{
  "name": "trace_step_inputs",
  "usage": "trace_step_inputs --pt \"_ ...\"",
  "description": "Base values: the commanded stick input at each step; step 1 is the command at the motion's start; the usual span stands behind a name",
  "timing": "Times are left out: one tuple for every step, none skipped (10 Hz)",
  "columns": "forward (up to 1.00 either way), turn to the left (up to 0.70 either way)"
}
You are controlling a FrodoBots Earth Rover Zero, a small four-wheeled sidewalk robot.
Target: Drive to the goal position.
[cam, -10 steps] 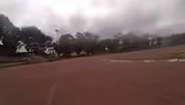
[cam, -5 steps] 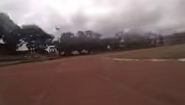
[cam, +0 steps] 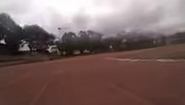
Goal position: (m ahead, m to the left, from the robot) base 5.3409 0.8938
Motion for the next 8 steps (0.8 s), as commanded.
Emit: trace_step_inputs --pt "1.00 0.00" --pt "1.00 0.00" --pt "1.00 0.00" --pt "1.00 0.00" --pt "1.00 0.00" --pt "1.00 0.00" --pt "1.00 0.00" --pt "1.00 0.00"
